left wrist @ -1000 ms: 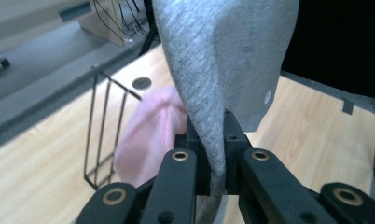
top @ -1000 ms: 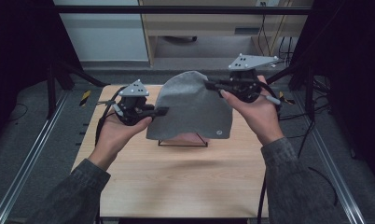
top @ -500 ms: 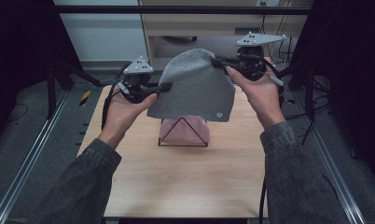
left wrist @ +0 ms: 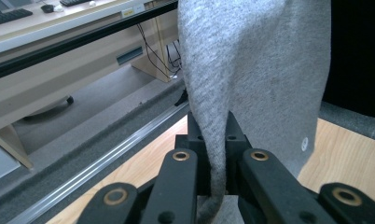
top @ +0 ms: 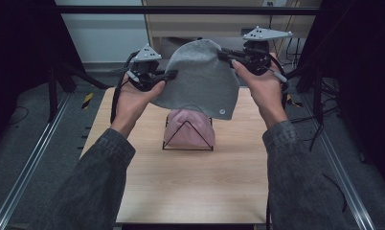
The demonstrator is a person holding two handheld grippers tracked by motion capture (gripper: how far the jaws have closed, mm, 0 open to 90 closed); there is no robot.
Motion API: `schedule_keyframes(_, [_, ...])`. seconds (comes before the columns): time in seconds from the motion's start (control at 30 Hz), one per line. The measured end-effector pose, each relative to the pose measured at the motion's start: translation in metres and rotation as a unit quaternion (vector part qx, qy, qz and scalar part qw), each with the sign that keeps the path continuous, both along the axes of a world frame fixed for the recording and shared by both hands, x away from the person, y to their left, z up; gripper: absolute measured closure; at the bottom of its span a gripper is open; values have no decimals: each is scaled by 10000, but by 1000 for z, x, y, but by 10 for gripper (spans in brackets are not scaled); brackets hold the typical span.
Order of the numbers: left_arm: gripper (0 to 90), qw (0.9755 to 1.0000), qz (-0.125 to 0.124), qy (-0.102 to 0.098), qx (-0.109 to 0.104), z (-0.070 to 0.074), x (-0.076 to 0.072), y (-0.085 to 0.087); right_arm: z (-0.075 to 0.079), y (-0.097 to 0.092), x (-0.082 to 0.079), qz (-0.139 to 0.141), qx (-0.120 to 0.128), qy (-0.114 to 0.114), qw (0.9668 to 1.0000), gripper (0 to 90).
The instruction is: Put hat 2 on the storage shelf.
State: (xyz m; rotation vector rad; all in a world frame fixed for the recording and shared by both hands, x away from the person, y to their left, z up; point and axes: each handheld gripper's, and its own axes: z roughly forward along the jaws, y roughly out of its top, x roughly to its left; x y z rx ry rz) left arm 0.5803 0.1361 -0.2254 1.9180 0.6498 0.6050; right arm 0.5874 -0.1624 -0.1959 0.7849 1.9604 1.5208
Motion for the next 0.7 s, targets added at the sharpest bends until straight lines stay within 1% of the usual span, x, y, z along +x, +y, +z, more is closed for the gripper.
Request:
schedule_keyframes(0.07, [863, 10000, 4, -43, -17, 4, 2, -2, 2, -1, 2, -23, 0, 1, 10000, 848])
schedule_keyframes(0.2, [864, 9999, 10, -64, -102, 9, 5, -5, 8, -3, 7, -60, 34, -18, 10000, 848])
schedule_keyframes(0.27, [864, 9999, -12, -88, -99, 9, 6, -9, 10, -3, 10, -70, 66, -5, 10000, 849])
schedule_keyframes(0.3, [864, 9999, -3, -111, 7, 7, 8, -10, 10, -3, 11, -76, 67, -11, 9999, 848])
schedule_keyframes(0.4, [864, 9999, 30, -68, 108, -3, 14, -11, 2, 0, 16, -85, -24, 57, 9999, 848])
schedule_keyframes(0.5, [864, 9999, 61, -39, 87, -13, 19, -10, -8, 3, 20, -91, -71, 110, 9999, 848])
schedule_keyframes(0.57, [863, 10000, 72, -2, 48, -20, 21, -9, -14, 6, 23, -77, -54, 161, 9998, 848])
schedule_keyframes(0.7, [863, 9999, 106, 29, 58, -32, 25, -7, -25, 10, 27, -74, -54, 256, 9996, 848])
